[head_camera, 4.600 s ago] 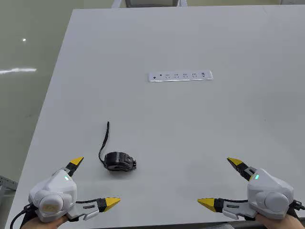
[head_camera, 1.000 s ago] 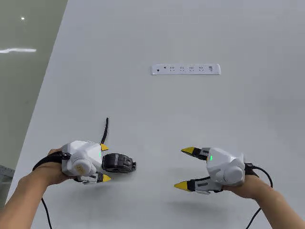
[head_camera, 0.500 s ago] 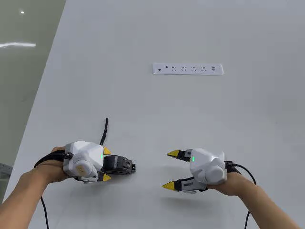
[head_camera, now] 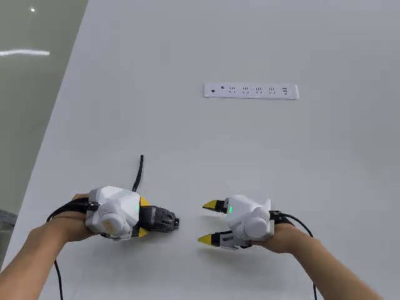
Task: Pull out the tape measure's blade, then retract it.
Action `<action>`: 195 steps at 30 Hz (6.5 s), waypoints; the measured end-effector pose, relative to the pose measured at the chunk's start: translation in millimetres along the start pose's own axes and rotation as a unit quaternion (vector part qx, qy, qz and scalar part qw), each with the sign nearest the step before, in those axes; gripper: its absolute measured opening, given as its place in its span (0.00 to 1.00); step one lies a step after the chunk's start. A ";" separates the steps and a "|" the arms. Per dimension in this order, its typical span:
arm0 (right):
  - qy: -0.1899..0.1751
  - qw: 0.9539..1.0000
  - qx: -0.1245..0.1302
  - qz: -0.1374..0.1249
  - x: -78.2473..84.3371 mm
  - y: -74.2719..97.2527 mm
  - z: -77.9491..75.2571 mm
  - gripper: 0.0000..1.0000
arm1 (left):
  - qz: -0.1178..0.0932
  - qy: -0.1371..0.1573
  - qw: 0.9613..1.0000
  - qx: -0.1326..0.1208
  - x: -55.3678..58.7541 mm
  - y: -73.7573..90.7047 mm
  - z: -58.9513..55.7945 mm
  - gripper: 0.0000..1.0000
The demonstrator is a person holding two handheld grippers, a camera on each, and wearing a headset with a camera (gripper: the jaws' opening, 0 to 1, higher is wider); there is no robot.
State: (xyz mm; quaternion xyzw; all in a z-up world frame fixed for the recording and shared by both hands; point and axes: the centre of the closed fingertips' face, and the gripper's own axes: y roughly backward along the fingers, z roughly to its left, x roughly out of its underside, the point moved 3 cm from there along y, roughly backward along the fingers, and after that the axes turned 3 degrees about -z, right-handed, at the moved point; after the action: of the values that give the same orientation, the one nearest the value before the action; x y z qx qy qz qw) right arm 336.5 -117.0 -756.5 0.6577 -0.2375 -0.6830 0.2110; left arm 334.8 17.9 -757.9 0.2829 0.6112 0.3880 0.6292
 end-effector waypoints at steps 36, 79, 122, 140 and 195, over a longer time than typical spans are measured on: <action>0.031 0.999 -0.014 -0.001 -8.9 -60.9 4.6 0.15 | -0.007 0.024 1.000 0.009 2.2 1.1 -0.3 0.29; 0.053 0.998 -0.026 0.013 -9.4 -62.4 0.0 0.10 | -0.014 0.037 0.999 0.006 3.3 5.5 0.2 0.29; 0.043 0.999 -0.029 0.012 -2.7 -45.9 1.2 0.10 | -0.006 0.039 0.999 0.009 6.2 5.4 -0.8 0.29; 0.051 0.998 -0.030 0.012 2.9 -35.9 -0.6 0.10 | -0.005 0.038 0.999 0.008 5.8 6.5 -0.4 0.29; 0.062 0.997 -0.028 0.024 12.0 1.8 -2.9 0.10 | -0.010 0.045 0.999 0.002 7.2 6.3 -1.5 0.29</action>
State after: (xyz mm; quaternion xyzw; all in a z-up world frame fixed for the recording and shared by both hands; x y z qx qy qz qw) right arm 338.8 -125.8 -765.0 0.6863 -0.2208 -0.6423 0.2600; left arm 332.0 27.1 -756.8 0.2606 0.6426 0.3925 0.6042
